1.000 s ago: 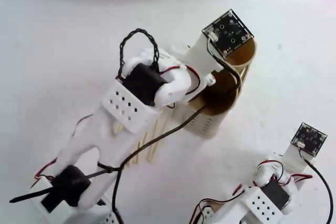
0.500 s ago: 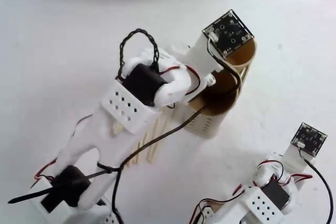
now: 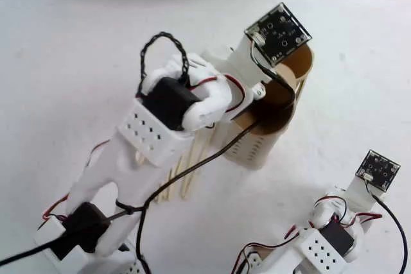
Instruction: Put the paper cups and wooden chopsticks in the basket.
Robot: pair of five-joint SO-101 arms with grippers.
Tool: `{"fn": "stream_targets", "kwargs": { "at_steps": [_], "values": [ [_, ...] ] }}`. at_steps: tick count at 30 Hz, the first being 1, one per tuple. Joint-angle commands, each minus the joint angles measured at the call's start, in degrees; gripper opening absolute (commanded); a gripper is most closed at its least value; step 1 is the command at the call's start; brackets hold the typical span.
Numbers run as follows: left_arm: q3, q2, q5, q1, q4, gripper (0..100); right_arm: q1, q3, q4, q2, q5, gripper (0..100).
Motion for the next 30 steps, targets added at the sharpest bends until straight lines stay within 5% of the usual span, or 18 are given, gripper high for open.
{"fn": "stream_targets", "kwargs": {
  "at_steps": [1, 4, 12, 30],
  "values": [
    [-14.1, -1.2, 0.8, 0.5, 6.2, 2, 0.7, 0.4, -0.7, 0.1, -0.4, 4.5],
    [-18.9, -0.7, 0.8, 0.2, 7.0, 2, 0.7, 0.4, -0.7, 0.1, -0.4, 4.5],
    [-16.0, 11.3, 0.8, 0.5, -11.5, 3, 0.7, 0.4, -0.7, 0.1, -0.4, 4.5],
    [-15.9, 19.1, 0.8, -1.6, -12.0, 4, 0.8, 0.4, -0.7, 0.1, -0.4, 4.5]
  ]
}}
